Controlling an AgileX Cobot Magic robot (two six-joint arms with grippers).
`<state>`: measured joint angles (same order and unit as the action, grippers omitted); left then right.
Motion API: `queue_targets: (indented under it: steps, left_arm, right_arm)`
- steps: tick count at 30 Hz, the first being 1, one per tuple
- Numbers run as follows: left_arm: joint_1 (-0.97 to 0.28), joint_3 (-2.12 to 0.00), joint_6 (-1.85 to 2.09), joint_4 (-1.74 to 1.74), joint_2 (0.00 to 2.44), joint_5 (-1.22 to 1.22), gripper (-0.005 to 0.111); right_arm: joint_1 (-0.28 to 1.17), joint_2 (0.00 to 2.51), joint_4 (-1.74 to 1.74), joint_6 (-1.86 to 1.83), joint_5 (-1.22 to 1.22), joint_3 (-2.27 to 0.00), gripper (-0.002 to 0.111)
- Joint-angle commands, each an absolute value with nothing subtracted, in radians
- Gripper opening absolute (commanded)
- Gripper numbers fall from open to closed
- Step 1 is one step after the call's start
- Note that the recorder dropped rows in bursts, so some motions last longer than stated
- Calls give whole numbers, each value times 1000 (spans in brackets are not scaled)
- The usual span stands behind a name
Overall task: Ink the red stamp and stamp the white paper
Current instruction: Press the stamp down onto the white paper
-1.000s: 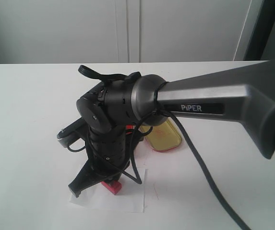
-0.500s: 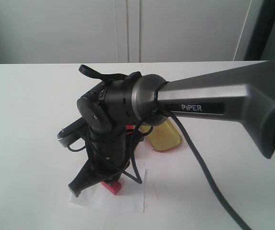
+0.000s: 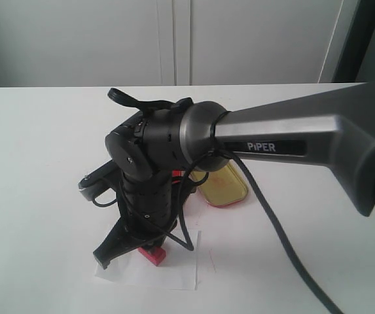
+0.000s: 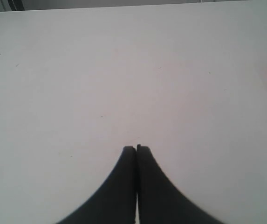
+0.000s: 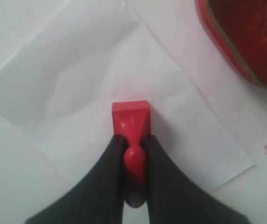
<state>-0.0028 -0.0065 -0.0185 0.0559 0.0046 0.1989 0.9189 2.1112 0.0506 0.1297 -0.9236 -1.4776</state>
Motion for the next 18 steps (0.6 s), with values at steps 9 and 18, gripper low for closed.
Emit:
queue_targets:
  steps: [9, 18]
  left_arm:
    - [-2, 0, -19, 60, 0, 195, 0]
    - [-2, 0, -19, 60, 0, 195, 0]
  right_arm:
    - [926, 2190, -29, 136, -890, -1444, 0]
    - [926, 2166, -8, 136, -865, -1446, 0]
